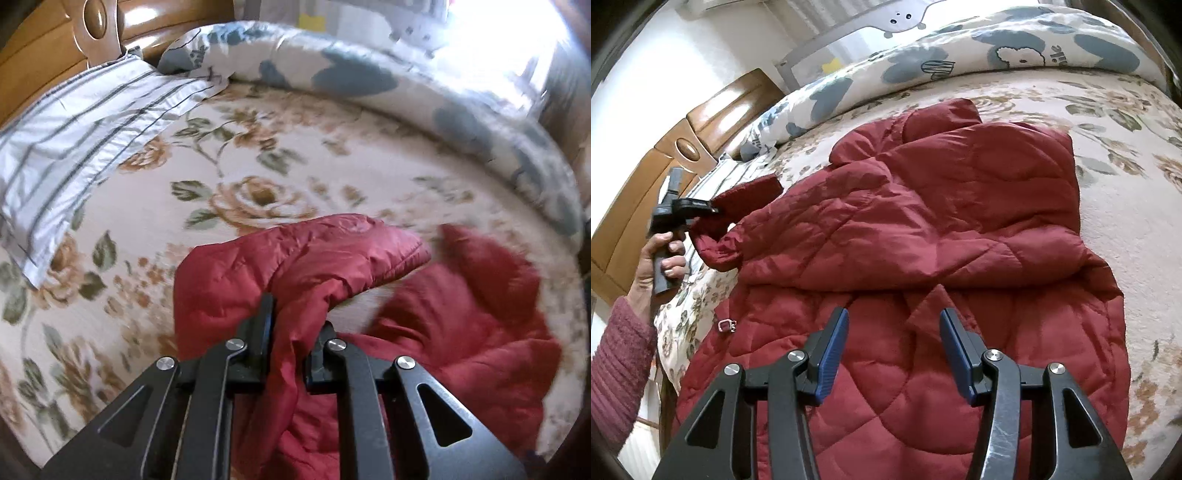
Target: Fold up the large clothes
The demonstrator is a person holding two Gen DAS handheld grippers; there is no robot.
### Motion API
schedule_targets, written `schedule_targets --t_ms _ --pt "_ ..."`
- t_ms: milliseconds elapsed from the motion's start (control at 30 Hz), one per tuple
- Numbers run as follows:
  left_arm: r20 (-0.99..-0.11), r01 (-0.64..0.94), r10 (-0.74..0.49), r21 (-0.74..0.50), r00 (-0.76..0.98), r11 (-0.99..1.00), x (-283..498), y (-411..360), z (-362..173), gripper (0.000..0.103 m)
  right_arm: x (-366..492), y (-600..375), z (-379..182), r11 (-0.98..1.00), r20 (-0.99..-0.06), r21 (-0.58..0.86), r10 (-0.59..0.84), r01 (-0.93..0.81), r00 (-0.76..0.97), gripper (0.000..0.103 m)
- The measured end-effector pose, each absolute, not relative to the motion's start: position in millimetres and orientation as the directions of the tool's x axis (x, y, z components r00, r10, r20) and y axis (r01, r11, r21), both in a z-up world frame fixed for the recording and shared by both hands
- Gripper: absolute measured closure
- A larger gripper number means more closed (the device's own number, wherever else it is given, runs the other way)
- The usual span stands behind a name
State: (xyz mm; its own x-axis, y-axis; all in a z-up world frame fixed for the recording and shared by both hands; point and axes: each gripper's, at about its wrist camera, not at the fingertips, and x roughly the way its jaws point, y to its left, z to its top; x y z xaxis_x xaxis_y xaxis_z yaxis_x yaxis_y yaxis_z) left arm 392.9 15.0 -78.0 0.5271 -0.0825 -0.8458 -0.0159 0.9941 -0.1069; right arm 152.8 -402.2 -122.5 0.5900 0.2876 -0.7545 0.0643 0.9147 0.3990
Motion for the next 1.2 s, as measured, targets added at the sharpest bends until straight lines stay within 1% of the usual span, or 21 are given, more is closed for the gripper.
schedule_targets --t_ms 167,267,433,567,700,800,967,1067,1200 --pt "-0.799 0.063 -0.231 -0.236 0.555 0.97 354 -12 -57 0.093 149 -401 -121 0.907 -0.749 0.415 0.297 0.069 0.593 0.049" --pt "-0.771 0.133 -0.302 -0.276 0.56 0.952 330 -36 -48 0.093 146 -402 -119 0.904 -0.746 0.42 0.299 0.073 0.595 0.049" --pt "-0.739 0.249 -0.379 -0.287 0.557 0.925 297 -81 -42 0.093 142 -406 -114 0.904 -0.742 0.42 0.288 0.085 0.605 0.049" --pt "-0.737 0.339 -0.457 -0.319 0.498 0.885 279 -116 -51 0.093 140 -414 -112 0.889 -0.731 0.446 0.294 0.106 0.616 0.049" --pt "-0.759 0.38 -0.463 -0.305 0.457 0.873 266 -146 -70 0.093 139 -423 -110 0.879 -0.722 0.462 0.293 0.122 0.626 0.049" --pt "-0.782 0.405 -0.447 -0.273 0.435 0.873 257 -166 -84 0.093 140 -430 -109 0.865 -0.712 0.484 0.298 0.136 0.636 0.049" --pt "-0.799 0.42 -0.43 -0.248 0.421 0.873 247 -179 -97 0.093 155 -445 -112 0.792 -0.665 0.592 0.375 0.149 0.646 0.049" --pt "-0.804 0.424 -0.424 -0.241 0.418 0.873 248 -181 -101 0.093 172 -452 -119 0.734 -0.627 0.661 0.428 0.154 0.651 0.037" --pt "-0.805 0.434 -0.424 -0.234 0.415 0.87 248 -182 -102 0.092 198 -460 -133 0.654 -0.58 0.737 0.484 0.17 0.655 0.037"
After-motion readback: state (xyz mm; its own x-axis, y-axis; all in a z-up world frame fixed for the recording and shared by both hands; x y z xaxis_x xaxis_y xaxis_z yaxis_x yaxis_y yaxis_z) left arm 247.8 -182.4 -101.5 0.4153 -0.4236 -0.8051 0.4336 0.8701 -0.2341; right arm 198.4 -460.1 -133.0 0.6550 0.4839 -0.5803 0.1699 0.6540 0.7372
